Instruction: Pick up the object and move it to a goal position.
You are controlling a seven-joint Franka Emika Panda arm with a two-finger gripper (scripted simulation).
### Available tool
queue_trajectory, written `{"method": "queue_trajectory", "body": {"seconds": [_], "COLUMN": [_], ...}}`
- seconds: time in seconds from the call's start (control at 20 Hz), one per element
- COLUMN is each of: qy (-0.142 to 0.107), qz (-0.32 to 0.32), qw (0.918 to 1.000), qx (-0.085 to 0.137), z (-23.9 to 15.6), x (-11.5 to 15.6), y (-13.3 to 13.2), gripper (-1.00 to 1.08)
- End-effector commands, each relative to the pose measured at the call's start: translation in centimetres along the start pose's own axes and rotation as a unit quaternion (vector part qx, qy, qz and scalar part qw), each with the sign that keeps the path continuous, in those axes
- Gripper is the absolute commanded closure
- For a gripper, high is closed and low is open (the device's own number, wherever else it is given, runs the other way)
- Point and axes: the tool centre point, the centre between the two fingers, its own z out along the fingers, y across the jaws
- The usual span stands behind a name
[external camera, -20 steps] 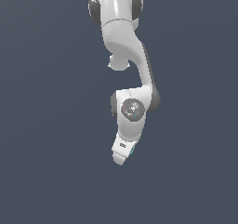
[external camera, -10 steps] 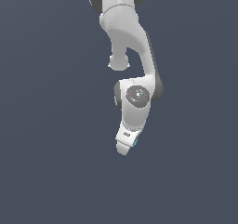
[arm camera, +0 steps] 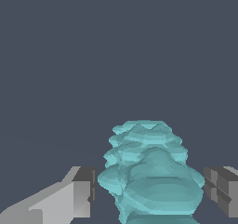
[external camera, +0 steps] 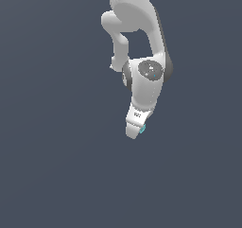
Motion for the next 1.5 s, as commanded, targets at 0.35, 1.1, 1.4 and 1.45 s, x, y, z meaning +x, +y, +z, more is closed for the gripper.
{"method": "queue_trajectory", "body": {"seconds": [0.35,1.1,1.4,1.45], "qy": [-0.001,0.001,0.001,0.001], "qz": [0.0,0.0,0.0,0.0], "qw": [1.0,1.0,1.0,1.0], "qx": [-0.001,0.0,0.0,0.0], "z": [-5.8,-13.3,-14.4,-14.4], "x": [0.0,0.4,0.5,0.5], "y": [-6.8,-15.0,-16.0,-16.1], "gripper": [1.08,1.08,1.08,1.08]}}
